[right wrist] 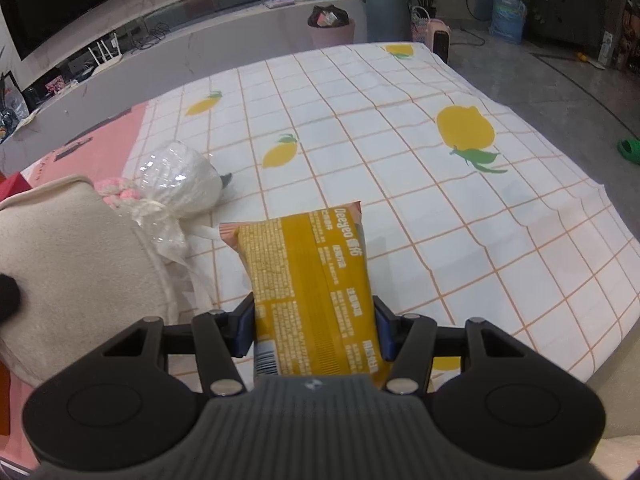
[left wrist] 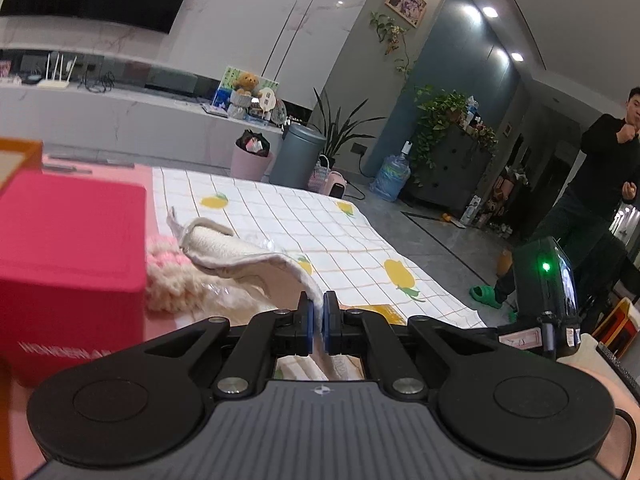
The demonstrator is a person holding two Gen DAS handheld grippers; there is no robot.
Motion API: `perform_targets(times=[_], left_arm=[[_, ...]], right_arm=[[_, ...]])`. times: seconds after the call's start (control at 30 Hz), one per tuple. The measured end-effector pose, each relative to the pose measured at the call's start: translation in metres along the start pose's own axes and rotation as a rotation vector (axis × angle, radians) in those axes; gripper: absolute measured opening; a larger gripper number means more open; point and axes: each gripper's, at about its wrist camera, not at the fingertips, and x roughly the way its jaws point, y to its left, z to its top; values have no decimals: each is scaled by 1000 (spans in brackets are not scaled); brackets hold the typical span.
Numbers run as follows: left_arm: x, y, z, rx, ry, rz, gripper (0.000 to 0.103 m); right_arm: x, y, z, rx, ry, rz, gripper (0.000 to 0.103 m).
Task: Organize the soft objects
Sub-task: 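Carry the mitt with the left tool and the snack packet with the right tool to the orange box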
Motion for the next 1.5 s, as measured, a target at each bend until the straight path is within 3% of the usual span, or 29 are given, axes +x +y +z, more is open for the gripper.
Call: perform_targets(times=[0.23,0.4,0.57,0.8,1.0,1.2,1.27,1.37,1.5], left_arm=[[-19,-4,39,106,25,20,5],[-47,5,76,155,-25,47,5],[-75,34,122,169,-96,158,5],[-113,81,163,249,-86,364,5],[-132,109,163,291,-20,432,5],[-137,144,143,247,13,343,5],[-132,163,135,199,35,290,5],[-116,189,120,175,95,294,5],[-96,205,93,256,200,326,5]], right_arm=[[-39,17,18,-21,-136,-2,56],[-46,43,44,-54,-116,15,56],[-51,89,71,-110,-122,-2,56],[-66,192,110,-200,-159,81,56],[-77,286,118,-258,-162,202,56],[-70,347,98,-290,-96,324,56],[-65,360,90,-320,-67,339,56],[-58,371,81,-361,-49,322,56],[-52,377,76,-409,-47,288,56]])
